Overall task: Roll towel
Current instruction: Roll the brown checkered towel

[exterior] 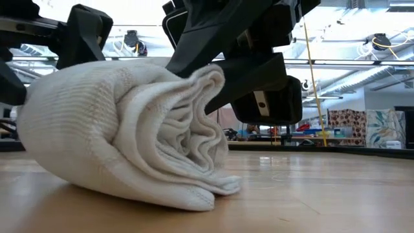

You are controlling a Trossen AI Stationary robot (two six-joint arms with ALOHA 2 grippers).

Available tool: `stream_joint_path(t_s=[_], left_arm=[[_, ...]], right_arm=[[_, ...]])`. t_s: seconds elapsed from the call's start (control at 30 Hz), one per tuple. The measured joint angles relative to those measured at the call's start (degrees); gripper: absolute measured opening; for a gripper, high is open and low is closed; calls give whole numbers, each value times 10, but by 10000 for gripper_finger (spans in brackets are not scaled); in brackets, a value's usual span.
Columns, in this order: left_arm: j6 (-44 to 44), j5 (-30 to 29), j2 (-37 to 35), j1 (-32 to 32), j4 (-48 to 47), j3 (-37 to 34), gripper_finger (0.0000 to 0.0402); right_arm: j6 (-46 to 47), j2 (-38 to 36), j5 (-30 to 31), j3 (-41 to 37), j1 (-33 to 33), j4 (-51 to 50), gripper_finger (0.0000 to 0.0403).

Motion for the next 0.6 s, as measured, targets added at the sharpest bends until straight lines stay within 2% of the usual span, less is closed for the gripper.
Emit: stream_joint_path(t_s=[0.23, 0.47, 0.6], left_arm=[[-19, 63, 0, 28, -3, 0, 314], [-22, 117, -1, 48, -3, 1, 284], [-26, 126, -1, 50, -3, 1, 277]], right_arm=[[-6, 0, -2, 0, 0, -9, 105], [-9, -2, -3, 1, 0, -47, 165], [-11, -10, 4, 1, 3, -61, 200]])
